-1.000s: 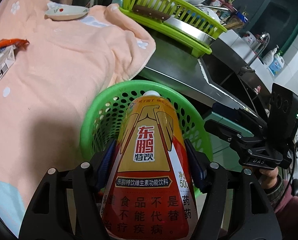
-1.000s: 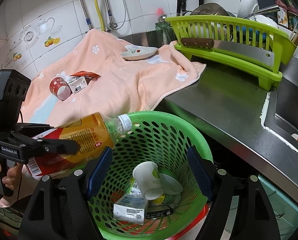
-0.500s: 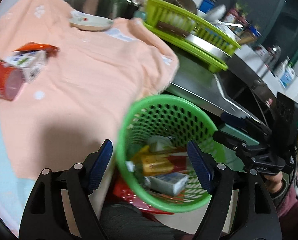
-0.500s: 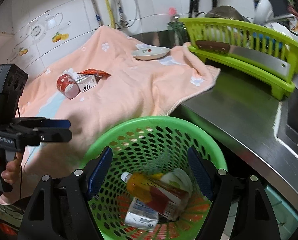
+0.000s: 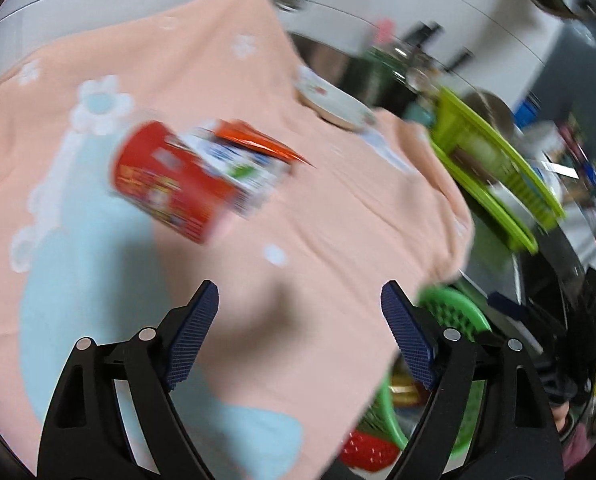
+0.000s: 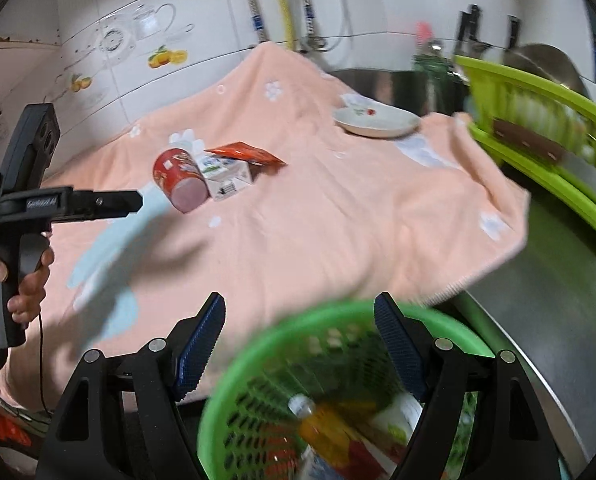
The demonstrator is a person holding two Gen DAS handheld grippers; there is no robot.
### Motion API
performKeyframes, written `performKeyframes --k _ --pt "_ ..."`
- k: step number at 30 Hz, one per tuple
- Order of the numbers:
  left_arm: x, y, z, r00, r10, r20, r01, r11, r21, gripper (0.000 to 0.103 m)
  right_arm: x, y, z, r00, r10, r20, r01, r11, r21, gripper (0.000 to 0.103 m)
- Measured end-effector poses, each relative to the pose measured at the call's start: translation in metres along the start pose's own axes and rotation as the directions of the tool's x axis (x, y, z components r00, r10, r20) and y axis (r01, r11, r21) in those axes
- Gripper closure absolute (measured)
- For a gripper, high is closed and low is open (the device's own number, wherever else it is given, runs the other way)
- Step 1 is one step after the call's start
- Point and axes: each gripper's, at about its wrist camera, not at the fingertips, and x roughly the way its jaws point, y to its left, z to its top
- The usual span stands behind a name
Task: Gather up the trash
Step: 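Reach the left tool to the red printed cup while the right tool reaches the orange snack wrapper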
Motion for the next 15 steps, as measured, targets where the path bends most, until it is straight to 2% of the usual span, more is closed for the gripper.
performKeyframes --k 6,15 --pt "0.006 0.040 0.031 0.998 0.058 0.029 -0.054 0.991 -0.118 0.019 0.040 0.018 0.043 0.999 0.052 -0.010 -0.053 0.996 -0.074 0.029" --pt "0.025 0.074 0.057 0.998 0.054 0.026 -0.047 0.972 -0.232 0.017 0.106 0.046 0.101 0.990 0.135 -0.027 -0.137 0.979 -0.152 0.032"
